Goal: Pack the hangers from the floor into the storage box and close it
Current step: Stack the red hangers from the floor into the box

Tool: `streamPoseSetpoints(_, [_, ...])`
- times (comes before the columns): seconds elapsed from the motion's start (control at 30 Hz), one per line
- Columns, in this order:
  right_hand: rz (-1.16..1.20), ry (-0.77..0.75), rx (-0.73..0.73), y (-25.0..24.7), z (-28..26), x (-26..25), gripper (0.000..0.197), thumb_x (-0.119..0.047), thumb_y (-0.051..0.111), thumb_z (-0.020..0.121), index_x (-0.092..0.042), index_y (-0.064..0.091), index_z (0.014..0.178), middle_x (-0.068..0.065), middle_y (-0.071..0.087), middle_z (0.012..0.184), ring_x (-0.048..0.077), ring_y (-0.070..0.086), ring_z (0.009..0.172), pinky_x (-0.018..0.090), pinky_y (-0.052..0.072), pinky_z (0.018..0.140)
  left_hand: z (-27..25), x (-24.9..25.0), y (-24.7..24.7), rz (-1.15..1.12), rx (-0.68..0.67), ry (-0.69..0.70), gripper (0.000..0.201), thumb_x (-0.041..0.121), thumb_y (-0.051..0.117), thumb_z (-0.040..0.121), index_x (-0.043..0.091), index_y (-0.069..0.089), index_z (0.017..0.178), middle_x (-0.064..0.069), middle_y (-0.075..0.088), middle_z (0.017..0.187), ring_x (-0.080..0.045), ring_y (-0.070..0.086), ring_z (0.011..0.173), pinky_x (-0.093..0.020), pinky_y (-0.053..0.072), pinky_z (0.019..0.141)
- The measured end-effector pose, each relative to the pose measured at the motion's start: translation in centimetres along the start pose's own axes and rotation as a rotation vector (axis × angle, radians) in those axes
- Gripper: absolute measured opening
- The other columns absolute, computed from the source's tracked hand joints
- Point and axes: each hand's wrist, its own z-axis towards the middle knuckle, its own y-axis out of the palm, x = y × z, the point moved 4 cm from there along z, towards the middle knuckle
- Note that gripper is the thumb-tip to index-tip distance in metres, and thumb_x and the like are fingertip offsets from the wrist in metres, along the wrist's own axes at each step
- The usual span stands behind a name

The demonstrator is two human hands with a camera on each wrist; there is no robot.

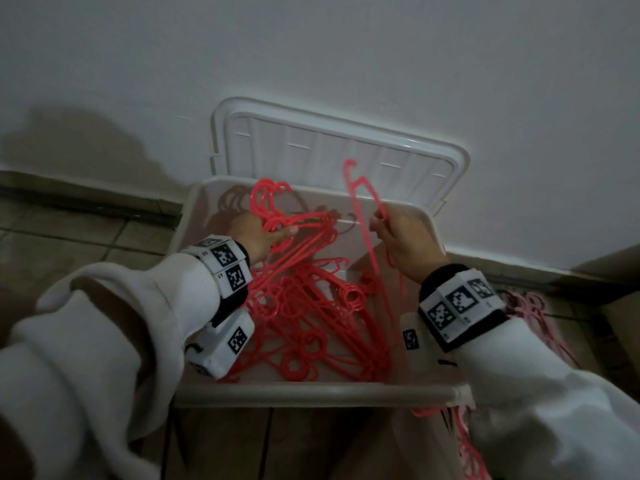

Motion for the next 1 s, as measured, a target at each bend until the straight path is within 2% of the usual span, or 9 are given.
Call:
streamPoseSetpoints(0.07, [-0.071, -0.094, -0.022, 0.2, 0.2, -1.1, 0.025, -0.022, 0.046, 0.095, -0.003, 0.06, 0.09, -0.003, 0.044, 0.071, 0.017, 0.044, 0.072, 0.029, 0.036, 0.073, -0.2, -0.2, 0.0, 0.023, -0.079, -0.054, 0.032, 0.039, 0.065, 0.082, 0.011, 0.066, 0.099, -0.014, 0.07, 0.091, -0.018, 0.066, 0.075, -0.02, 0.049, 0.052])
streamPoseSetpoints(0.17, [-0.035, -0.211, -0.095, 1.0, 0.1, -2.3, 0.036, -0.029, 0.043, 0.092, -0.001, 0.066, 0.091, 0.001, 0.05, 0.082, 0.018, 0.049, 0.081, 0.017, 0.031, 0.075, -0.8, -0.1, -0.1, 0.022, -0.16, -0.121, 0.027, 0.042, 0.062, 0.084, 0.015, 0.061, 0.08, -0.006, 0.06, 0.061, -0.001, 0.05, 0.034, -0.014, 0.04, 0.037])
streamPoseSetpoints(0.33, [-0.16, -0.217, -0.132, 1.5, -0.9, -2.2, 0.052, -0.051, 0.03, 0.092, -0.015, 0.061, 0.112, 0.006, 0.044, 0.132, 0.021, 0.038, 0.126, 0.033, 0.032, 0.104, -1.4, 0.8, 0.0, -0.177, -0.208, -0.137, 0.016, 0.028, 0.053, 0.093, 0.013, 0.055, 0.089, -0.007, 0.054, 0.064, -0.002, 0.048, 0.029, -0.014, 0.039, 0.034])
streamPoseSetpoints(0.47, [-0.395, -0.212, -0.054, 0.2, -1.0, -2.1, 0.069, -0.064, 0.013, 0.079, -0.026, 0.065, 0.103, 0.002, 0.049, 0.112, 0.019, 0.041, 0.108, 0.041, 0.042, 0.089, -1.5, 1.1, 0.2, -0.311, -0.244, -0.177, 0.015, 0.012, 0.049, 0.095, 0.006, 0.056, 0.107, -0.007, 0.057, 0.075, -0.005, 0.056, 0.035, -0.015, 0.046, 0.041])
streamPoseSetpoints(0.6, [-0.322, -0.153, -0.165, -0.5, -1.2, -1.0, 0.049, -0.061, 0.033, 0.088, -0.023, 0.064, 0.095, 0.005, 0.067, 0.091, 0.027, 0.062, 0.095, 0.042, 0.049, 0.08, -1.5, 1.2, 0.2, -0.252, -0.231, -0.144, 0.031, 0.009, 0.044, 0.096, -0.003, 0.051, 0.124, -0.005, 0.058, 0.093, -0.007, 0.063, 0.052, -0.008, 0.045, 0.042])
streamPoseSetpoints(0.73, [-0.183, -0.118, -0.383, -0.1, -2.4, 0.4, 0.033, -0.039, 0.047, 0.09, -0.021, 0.065, 0.109, -0.004, 0.069, 0.099, 0.018, 0.066, 0.093, 0.019, 0.045, 0.08, -1.4, 1.0, 0.0, -0.236, -0.23, -0.118, 0.031, 0.01, 0.046, 0.096, -0.001, 0.051, 0.125, -0.019, 0.052, 0.13, -0.015, 0.06, 0.06, -0.017, 0.053, 0.046])
streamPoseSetpoints(0.83, [0.16, -0.091, -0.496, 0.6, -3.5, 0.9, 0.056, -0.043, 0.047, 0.078, -0.008, 0.058, 0.121, 0.0, 0.064, 0.116, 0.005, 0.062, 0.102, 0.019, 0.046, 0.09, -1.6, 0.7, 0.0, -0.19, -0.254, -0.139, 0.024, 0.013, 0.049, 0.095, 0.005, 0.055, 0.117, -0.017, 0.057, 0.124, -0.01, 0.063, 0.053, -0.023, 0.054, 0.058])
streamPoseSetpoints(0.93, [0.362, -0.012, -0.558, 1.1, -4.1, 1.6, 0.074, -0.044, 0.054, 0.066, -0.007, 0.044, 0.129, 0.003, 0.056, 0.119, -0.017, 0.058, 0.088, 0.002, 0.041, 0.075, -1.6, 0.2, 0.1, -0.125, -0.237, -0.151, 0.029, 0.009, 0.048, 0.095, -0.002, 0.053, 0.121, -0.011, 0.059, 0.104, -0.006, 0.057, 0.059, -0.01, 0.049, 0.046])
streamPoseSetpoints(1.0, [0.49, 0.055, -0.565, 1.6, -4.3, 1.9, 0.078, -0.043, 0.063, 0.066, -0.015, 0.034, 0.132, 0.002, 0.051, 0.125, -0.017, 0.056, 0.09, -0.001, 0.039, 0.072, -1.9, 0.2, 0.1, -0.05, -0.256, -0.145, 0.028, 0.01, 0.047, 0.096, -0.004, 0.055, 0.119, -0.002, 0.057, 0.087, 0.0, 0.057, 0.052, -0.004, 0.045, 0.047])
